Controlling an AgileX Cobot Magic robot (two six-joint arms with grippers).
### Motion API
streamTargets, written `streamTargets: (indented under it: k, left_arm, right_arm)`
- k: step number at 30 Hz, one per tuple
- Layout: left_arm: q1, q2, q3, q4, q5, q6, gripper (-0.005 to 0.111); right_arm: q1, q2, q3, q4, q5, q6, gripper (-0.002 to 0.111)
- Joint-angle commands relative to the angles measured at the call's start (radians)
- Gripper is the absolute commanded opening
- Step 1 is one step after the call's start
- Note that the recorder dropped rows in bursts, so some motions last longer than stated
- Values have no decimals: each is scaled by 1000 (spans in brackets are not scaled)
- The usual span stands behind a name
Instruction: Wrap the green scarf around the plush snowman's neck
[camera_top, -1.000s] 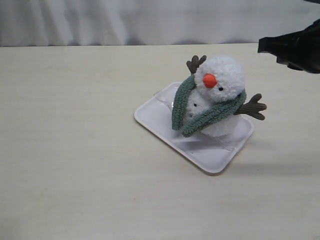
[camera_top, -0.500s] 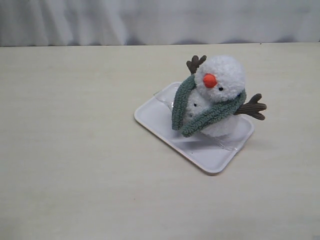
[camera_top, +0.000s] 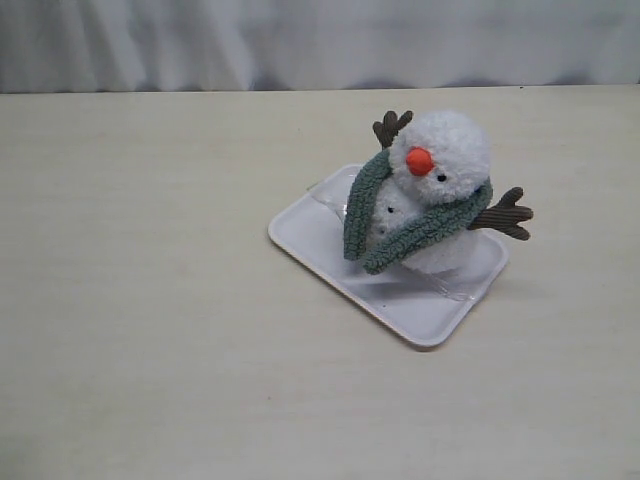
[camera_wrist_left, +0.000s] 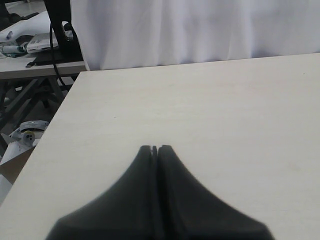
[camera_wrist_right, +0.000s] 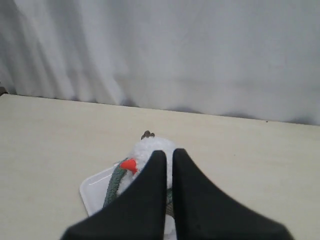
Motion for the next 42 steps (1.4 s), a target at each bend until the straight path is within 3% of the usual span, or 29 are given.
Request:
streamTargets:
  k: [1, 26, 42]
  left_arm:
    - [4, -2, 3, -1, -8, -2, 0]
    - [4, -2, 3, -1, -8, -2, 0]
    - [4, -2, 3, -1, -8, -2, 0]
  right_arm:
    - [1, -90, 4, 24, 5, -76, 4]
    - [1, -523, 4, 24, 26, -72, 4]
    - [1, -524, 2, 26, 28, -72, 4]
